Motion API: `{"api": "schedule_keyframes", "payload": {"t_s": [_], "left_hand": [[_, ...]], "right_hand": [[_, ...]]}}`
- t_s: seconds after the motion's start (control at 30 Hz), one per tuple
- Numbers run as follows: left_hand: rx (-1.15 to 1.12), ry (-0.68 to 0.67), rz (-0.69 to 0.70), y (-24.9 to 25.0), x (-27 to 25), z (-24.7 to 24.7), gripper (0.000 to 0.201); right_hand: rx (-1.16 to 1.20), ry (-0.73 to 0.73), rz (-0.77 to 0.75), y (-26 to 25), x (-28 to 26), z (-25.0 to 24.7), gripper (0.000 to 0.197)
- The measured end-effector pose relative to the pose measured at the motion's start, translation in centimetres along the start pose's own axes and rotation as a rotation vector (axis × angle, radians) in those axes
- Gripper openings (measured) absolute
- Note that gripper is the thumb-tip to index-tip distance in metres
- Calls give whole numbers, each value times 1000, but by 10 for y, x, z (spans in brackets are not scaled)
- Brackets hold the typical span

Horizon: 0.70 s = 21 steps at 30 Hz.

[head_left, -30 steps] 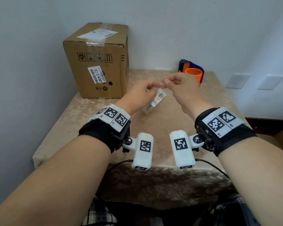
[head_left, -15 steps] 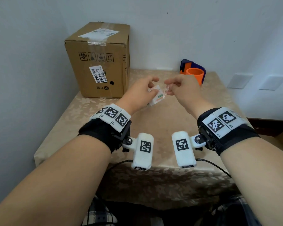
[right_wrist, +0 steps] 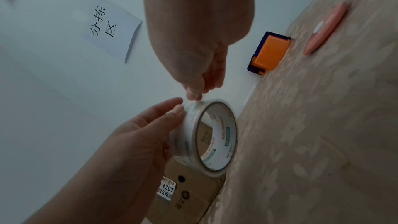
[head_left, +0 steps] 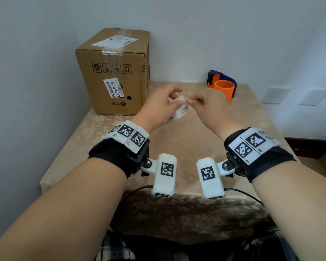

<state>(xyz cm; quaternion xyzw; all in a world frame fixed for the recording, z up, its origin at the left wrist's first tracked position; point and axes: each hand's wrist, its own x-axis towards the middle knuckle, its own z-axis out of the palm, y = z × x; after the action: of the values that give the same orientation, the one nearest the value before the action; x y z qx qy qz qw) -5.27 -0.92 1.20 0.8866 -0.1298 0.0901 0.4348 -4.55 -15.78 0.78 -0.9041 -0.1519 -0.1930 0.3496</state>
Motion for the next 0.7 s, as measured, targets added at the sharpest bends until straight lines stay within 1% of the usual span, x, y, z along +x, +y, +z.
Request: {"api": "schedule_keyframes", "payload": {"t_s": [0.1,0.17,0.2,0.3,0.4,0.5,0.6,0.7], "left_hand": [[-44,-12,-12,2,0,2,42],[-81,-84,-46,3,-1,2,45],[-82,-117,-57,3,-2,1,44],[-22,-140,-40,4,-3,1,36],[34,-138,-24,4,-2,2,34],[59,-155,-18,3,-2,4,31],[94,-168,-28,3,-1,8,29],[215,-147,-50,4,1,13,23]], "right_hand": [[-11,59,3,3,1,0,20],[7,83,23,5,1,-1,21],[27,85,37,6,2,-1,21],[173,47,130,5,3,0,17],[303,28,172,6,5,1,27],[256,6,174,10,6,-4,18],[197,-23,194,19,8,-4,17],[277,-65,279,27,9,3,19]]}}
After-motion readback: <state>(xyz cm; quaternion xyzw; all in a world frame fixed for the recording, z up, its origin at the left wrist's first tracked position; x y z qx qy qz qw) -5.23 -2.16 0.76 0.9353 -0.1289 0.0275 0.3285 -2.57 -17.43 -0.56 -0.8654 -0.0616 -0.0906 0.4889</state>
